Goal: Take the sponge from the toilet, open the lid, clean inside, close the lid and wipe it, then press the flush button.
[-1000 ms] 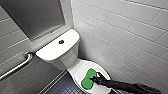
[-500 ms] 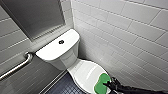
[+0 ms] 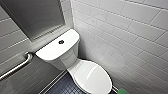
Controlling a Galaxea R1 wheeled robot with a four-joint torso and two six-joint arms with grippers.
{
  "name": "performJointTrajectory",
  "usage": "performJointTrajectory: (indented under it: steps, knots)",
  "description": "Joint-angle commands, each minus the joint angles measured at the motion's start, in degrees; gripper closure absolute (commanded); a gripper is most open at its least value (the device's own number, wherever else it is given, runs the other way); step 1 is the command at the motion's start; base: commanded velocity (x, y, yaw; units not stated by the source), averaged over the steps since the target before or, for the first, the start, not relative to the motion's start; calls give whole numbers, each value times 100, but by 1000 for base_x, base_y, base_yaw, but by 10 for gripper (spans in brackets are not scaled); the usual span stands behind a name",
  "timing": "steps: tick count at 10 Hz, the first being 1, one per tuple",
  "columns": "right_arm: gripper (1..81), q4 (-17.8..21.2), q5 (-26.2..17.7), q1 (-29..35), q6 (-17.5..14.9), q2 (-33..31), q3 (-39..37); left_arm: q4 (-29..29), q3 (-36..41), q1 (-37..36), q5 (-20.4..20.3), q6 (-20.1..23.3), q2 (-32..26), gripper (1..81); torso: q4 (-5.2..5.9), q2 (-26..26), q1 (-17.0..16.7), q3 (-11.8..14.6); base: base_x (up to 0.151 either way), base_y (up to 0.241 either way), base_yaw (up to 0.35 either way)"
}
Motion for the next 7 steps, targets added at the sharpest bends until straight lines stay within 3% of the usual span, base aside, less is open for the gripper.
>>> performJointTrajectory:
  steps: [1, 4, 7]
  knots:
    - [811, -228, 253, -188, 27, -1521, 1495, 87, 82, 174, 431, 39, 3, 10, 0, 0, 0, 0, 0, 0, 0]
    - [811, -404, 183, 178, -25, -2189, 2848, 87, 82, 121, 440, 39, 38, 10, 0, 0, 0, 0, 0, 0, 0]
    - [811, -334, -766, 1373, 36, -1838, 3261, 87, 82, 95, 440, 47, 38, 10, 0, 0, 0, 0, 0, 0, 0]
